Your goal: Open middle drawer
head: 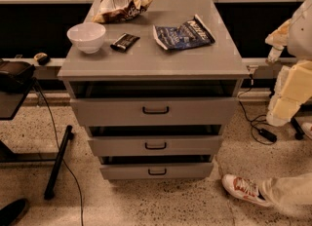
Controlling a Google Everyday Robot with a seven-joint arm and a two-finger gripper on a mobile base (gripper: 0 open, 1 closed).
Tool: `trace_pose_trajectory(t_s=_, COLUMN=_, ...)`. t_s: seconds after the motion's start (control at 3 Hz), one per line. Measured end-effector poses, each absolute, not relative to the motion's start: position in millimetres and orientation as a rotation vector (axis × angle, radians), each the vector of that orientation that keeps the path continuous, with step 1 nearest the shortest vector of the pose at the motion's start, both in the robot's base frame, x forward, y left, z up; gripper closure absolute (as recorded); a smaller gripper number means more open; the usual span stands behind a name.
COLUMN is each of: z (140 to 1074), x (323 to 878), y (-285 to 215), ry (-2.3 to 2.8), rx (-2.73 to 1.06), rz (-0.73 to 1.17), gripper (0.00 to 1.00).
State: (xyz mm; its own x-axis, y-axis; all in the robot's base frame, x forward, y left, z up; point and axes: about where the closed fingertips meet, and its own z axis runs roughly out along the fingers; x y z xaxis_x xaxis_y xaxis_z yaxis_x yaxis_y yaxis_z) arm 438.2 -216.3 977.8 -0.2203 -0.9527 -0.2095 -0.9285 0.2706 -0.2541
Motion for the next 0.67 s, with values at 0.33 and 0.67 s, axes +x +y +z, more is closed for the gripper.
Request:
trace_pose_trajectory(t_s=0.33, z=960, x=431, y=-224, ry=2.238, rx=-1.705, rz=-0.127, gripper=0.0)
trace_pose_trajectory(t_s=0.67, z=942, x=428, y=-225, ry=2.254, rx=-1.719, rz=-0.112, gripper=0.0)
